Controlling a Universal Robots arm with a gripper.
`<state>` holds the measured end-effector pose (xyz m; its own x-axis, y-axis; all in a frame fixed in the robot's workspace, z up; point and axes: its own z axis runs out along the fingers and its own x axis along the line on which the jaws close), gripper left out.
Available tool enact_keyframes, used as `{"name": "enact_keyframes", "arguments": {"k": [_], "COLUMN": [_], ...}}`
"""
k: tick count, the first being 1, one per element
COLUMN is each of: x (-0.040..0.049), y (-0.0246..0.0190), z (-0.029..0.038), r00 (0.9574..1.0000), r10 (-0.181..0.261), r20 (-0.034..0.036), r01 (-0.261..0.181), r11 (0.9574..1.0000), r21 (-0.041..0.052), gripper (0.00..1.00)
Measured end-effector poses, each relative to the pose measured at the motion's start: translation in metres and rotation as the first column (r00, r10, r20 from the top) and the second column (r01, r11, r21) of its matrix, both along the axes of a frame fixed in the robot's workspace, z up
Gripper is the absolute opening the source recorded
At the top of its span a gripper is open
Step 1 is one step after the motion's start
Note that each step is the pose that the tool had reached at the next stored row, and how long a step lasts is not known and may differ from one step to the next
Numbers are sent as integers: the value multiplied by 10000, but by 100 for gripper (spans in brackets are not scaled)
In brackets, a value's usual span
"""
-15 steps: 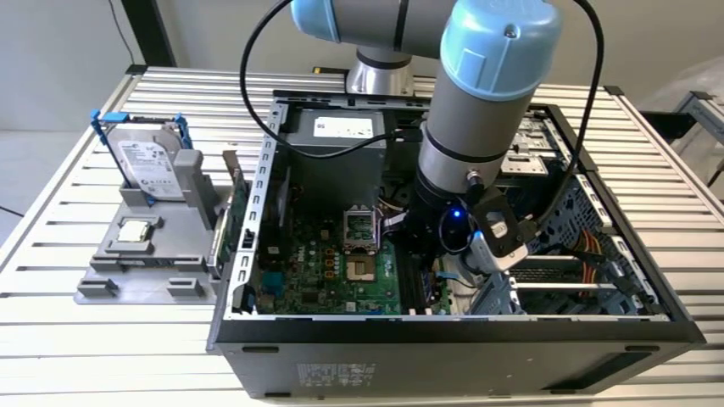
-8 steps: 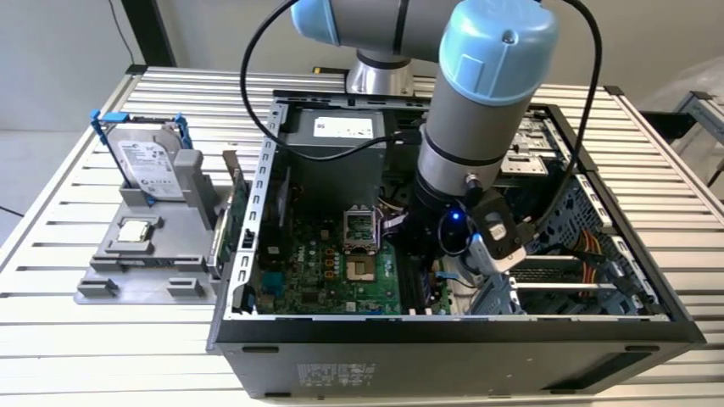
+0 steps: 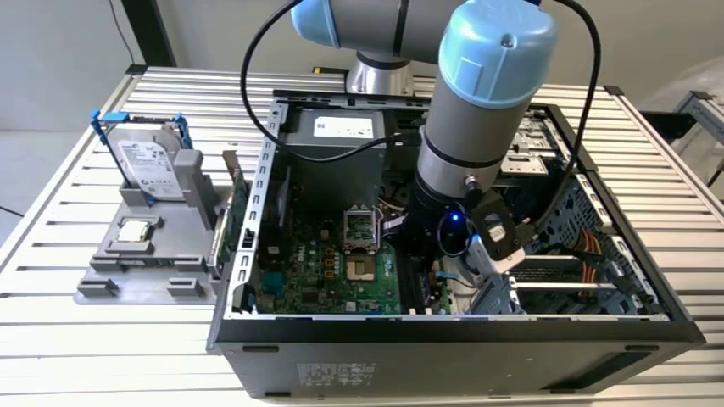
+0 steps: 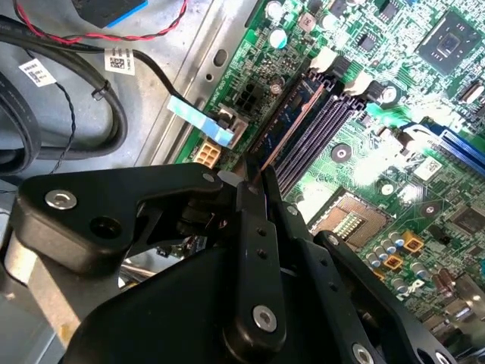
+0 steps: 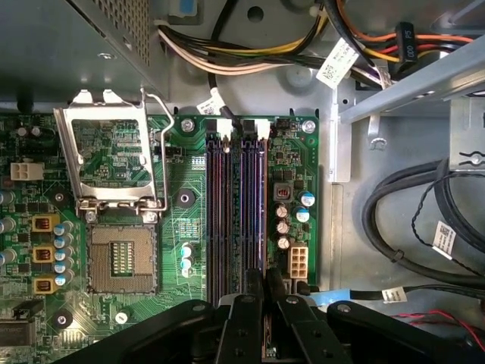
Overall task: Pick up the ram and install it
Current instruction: 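Insert the ram into the slot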
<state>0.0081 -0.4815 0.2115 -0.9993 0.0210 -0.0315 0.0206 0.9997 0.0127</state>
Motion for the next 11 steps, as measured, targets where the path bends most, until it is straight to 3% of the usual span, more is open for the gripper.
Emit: {"name": "enact_keyframes", "arguments": {"k": [1, 2, 7, 11], "x": [0, 1, 0, 0], "y": [0, 5, 0, 0], "z": [0, -8, 12, 162], "r00": [10000, 10000, 10000, 10000], "r10": [4, 7, 6, 6], "r20": [0, 5, -1, 0], "r01": [-4, -7, -6, -6], "r11": [10000, 10000, 10000, 10000], "r21": [0, 29, -2, 1], "gripper": [0, 100, 100, 100]}}
